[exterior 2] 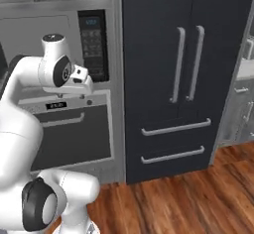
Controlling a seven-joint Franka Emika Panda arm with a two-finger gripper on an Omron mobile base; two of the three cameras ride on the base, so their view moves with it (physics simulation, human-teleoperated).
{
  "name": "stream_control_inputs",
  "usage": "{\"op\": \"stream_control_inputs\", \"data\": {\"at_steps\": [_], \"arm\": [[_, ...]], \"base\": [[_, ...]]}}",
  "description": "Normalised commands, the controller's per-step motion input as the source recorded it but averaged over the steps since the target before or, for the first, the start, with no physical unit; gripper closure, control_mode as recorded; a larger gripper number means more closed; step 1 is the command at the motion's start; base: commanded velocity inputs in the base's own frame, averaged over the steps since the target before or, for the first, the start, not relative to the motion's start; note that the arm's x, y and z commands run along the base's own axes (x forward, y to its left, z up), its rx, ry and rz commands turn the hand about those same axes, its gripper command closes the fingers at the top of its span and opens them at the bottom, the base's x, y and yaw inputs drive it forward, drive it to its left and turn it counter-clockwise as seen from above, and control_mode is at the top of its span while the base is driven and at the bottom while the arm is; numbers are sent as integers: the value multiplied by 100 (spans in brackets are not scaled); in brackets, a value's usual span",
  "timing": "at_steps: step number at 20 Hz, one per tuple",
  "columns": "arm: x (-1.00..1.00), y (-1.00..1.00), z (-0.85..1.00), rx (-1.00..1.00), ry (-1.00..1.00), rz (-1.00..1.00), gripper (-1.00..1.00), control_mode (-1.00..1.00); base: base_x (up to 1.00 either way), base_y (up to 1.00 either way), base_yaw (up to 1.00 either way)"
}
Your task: Pick the steak from the counter and place it in the microwave.
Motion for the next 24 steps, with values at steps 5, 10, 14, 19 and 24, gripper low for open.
{"op": "stream_control_inputs", "data": {"at_steps": [5,10,14,19,24], "arm": [[0,0,0,0,0,0,-100,100],[0,0,0,0,0,0,-100,100],[0,0,0,0,0,0,-100,100],[0,0,0,0,0,0,-100,100],[0,0,0,0,0,0,-100,100]], "base": [[0,-32,-84],[60,-56,-57],[100,-84,-7],[100,-77,17],[100,-86,29]]}}
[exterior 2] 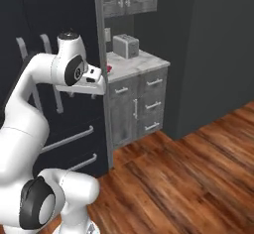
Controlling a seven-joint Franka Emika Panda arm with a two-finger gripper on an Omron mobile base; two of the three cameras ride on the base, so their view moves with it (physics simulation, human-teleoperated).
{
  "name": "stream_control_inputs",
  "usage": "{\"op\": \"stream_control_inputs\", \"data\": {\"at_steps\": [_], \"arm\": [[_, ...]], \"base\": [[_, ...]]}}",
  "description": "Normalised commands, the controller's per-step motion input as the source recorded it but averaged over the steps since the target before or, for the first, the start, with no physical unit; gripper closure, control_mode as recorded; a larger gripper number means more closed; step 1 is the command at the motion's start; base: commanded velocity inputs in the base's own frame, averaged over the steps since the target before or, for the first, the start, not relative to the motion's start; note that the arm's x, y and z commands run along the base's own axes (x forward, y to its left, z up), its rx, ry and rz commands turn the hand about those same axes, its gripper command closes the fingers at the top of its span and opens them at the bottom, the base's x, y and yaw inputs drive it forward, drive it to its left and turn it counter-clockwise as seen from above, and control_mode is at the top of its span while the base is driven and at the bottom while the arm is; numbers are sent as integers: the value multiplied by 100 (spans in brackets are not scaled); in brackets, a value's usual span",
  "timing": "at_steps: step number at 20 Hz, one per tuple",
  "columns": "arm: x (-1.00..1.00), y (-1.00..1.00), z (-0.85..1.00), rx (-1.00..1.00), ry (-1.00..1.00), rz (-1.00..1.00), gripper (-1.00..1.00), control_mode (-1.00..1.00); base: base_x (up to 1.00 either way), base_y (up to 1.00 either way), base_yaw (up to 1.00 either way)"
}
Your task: Pick the steak from the counter and place it in the microwave.
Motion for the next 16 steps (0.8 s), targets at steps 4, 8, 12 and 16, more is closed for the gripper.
{"op": "stream_control_inputs", "data": {"at_steps": [4,8,12,16], "arm": [[0,0,0,0,0,0,-100,100],[0,0,0,0,0,0,-100,100],[0,0,0,0,0,0,-100,100],[0,0,0,0,0,0,-100,100]], "base": [[100,-68,31],[100,-61,33],[100,-56,35],[100,-45,44]]}}
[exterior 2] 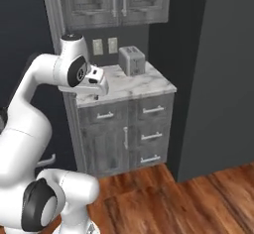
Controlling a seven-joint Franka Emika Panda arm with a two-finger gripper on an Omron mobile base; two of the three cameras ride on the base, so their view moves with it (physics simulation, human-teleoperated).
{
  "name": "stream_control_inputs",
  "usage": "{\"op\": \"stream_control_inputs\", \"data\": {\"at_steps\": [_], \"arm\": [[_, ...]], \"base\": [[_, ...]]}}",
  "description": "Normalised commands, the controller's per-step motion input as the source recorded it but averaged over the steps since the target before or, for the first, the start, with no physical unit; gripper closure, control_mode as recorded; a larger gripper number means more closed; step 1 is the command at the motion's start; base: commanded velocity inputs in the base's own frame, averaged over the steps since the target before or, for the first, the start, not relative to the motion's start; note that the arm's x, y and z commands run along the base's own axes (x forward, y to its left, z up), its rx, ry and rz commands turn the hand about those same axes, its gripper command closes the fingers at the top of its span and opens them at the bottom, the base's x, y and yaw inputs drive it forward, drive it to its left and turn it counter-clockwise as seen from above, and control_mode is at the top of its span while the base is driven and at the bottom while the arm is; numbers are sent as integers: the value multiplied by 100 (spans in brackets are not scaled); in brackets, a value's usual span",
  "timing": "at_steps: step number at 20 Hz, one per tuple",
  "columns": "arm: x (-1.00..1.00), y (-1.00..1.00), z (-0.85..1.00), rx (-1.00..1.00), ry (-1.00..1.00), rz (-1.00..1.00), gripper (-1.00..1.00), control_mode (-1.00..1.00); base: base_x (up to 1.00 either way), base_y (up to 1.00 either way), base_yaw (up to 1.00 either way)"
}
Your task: Pick the steak from the counter and place it in the microwave.
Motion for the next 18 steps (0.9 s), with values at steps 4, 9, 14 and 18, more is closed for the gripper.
{"op": "stream_control_inputs", "data": {"at_steps": [4,9,14,18], "arm": [[0,0,0,0,0,0,-100,100],[0,0,0,0,0,0,-100,100],[0,0,0,0,0,0,-100,100],[0,0,0,0,0,0,-100,100]], "base": [[100,-38,53],[96,-38,60],[62,-51,63],[12,-77,47]]}}
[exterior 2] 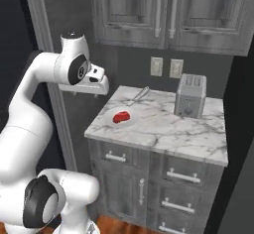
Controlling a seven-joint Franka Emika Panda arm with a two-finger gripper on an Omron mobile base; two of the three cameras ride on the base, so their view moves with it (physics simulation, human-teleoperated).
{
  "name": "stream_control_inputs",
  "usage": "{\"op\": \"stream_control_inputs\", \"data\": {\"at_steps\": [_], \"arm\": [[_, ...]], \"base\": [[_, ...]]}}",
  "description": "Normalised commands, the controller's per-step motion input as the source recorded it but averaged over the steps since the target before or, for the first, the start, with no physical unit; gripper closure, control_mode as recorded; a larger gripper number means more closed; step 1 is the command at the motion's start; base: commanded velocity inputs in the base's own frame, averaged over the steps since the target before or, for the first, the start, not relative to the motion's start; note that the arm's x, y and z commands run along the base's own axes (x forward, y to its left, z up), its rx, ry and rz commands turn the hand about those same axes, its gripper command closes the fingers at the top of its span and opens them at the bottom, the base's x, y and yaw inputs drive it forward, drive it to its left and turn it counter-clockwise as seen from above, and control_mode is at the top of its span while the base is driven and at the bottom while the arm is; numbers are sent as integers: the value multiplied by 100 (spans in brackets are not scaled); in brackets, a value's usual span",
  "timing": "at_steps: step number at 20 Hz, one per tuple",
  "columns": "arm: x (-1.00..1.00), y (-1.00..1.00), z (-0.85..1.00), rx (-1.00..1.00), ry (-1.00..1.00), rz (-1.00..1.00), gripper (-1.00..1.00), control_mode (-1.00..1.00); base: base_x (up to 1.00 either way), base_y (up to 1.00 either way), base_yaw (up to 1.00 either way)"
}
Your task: Pick the steak from the counter and place it in the microwave.
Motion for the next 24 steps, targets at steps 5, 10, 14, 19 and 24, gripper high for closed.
{"op": "stream_control_inputs", "data": {"at_steps": [5,10,14,19,24], "arm": [[0,0,0,0,0,0,-100,100],[0,0,0,0,0,0,-100,100],[0,0,0,0,0,0,-100,100],[0,0,0,0,0,0,-100,100],[0,0,0,0,0,0,-100,100]], "base": [[20,-79,27],[81,-19,8],[58,-1,5],[3,-19,1],[-13,0,0]]}}
